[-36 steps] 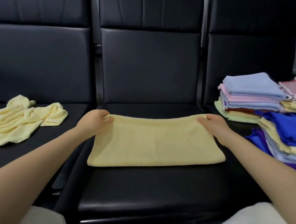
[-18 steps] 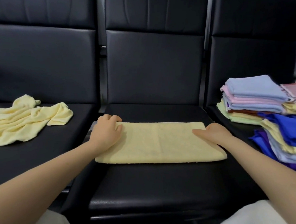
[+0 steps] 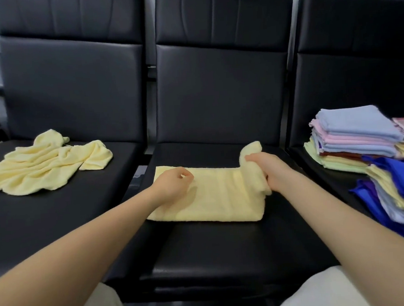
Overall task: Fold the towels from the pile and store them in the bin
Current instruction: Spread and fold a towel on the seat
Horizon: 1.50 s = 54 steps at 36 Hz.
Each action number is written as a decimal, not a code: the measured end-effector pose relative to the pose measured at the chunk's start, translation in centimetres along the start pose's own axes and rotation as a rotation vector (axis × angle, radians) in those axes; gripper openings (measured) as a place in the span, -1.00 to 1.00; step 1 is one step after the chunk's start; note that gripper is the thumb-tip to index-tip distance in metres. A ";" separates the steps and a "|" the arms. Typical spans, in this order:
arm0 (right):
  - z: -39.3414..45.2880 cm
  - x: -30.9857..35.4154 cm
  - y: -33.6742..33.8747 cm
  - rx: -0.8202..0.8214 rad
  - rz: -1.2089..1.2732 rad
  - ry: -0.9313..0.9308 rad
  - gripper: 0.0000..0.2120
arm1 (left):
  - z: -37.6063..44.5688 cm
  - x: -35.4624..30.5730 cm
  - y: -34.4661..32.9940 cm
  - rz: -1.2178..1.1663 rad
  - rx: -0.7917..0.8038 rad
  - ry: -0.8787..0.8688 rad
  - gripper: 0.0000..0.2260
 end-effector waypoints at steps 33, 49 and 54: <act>-1.0 0.3 -5.5 0.072 -0.497 0.333 -0.68 | 1.1 -1.0 4.3 -0.196 -0.229 0.187 -0.73; -1.6 -2.5 -7.5 0.199 -0.524 0.219 -0.50 | -2.3 2.7 3.5 0.142 -0.050 0.350 -0.48; -2.6 -2.1 -6.2 0.183 -0.238 0.064 -0.57 | -3.4 -0.3 0.9 -0.256 0.020 0.408 -0.61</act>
Point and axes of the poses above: each hand's wrist, its own z-axis towards the middle knuckle, its own y-axis out of the back of the hand, x = y × z, the point moved 7 cm from there along z, towards the middle knuckle, and after that the axes turned 7 degrees about -x, right-handed, at the moved point
